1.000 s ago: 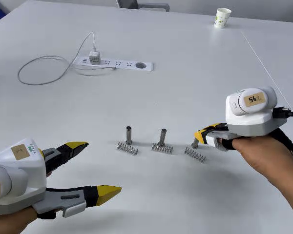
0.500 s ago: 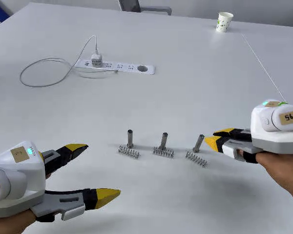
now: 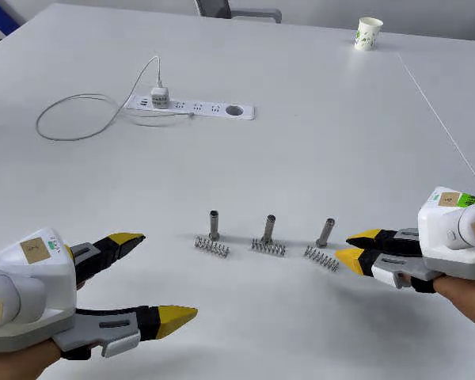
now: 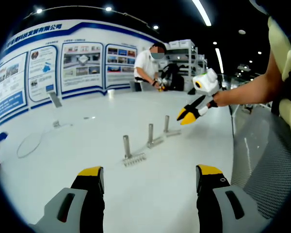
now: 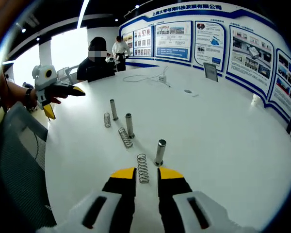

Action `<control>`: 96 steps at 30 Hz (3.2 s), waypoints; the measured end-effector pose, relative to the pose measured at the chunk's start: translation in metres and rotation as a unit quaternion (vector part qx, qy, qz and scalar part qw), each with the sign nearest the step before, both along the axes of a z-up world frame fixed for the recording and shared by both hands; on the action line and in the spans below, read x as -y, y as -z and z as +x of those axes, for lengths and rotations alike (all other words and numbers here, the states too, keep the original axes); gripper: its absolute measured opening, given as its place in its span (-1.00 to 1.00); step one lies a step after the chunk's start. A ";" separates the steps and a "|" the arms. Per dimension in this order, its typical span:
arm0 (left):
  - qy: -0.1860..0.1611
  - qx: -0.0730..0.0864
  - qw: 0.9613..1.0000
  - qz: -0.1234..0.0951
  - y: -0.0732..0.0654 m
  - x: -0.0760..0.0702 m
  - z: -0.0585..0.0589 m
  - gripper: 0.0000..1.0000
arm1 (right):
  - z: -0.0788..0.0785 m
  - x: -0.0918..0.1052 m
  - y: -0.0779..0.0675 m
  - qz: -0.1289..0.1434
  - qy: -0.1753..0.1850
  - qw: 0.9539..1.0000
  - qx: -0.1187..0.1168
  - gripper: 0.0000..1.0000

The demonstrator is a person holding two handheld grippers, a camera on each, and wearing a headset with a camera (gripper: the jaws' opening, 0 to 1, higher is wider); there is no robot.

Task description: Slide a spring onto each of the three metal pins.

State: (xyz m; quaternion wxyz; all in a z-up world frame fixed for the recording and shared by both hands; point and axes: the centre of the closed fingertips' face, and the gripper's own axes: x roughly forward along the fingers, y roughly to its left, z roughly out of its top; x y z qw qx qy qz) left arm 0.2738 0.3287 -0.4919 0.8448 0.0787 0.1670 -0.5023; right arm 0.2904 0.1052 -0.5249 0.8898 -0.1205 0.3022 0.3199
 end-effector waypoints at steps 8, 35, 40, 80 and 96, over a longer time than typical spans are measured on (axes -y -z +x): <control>0.003 0.000 1.000 0.001 -0.001 0.001 -0.001 0.58 | -0.002 -0.002 0.019 -0.022 -0.031 0.999 -0.024 -0.63; 0.020 -0.005 1.000 0.003 0.003 0.011 -0.004 0.53 | -0.001 -0.006 0.039 -0.044 -0.048 0.997 -0.036 -0.76; 0.032 -0.007 0.999 0.004 0.005 0.015 -0.008 0.49 | -0.001 -0.008 0.038 -0.044 -0.048 0.997 -0.034 -0.77; 0.143 0.018 0.990 0.011 0.005 0.068 -0.030 -0.13 | -0.046 -0.117 -0.024 -0.030 -0.256 0.966 -0.030 -0.78; 0.183 0.045 0.982 0.024 0.006 0.082 -0.043 -0.54 | -0.062 -0.130 -0.024 -0.050 -0.303 0.951 -0.046 -0.78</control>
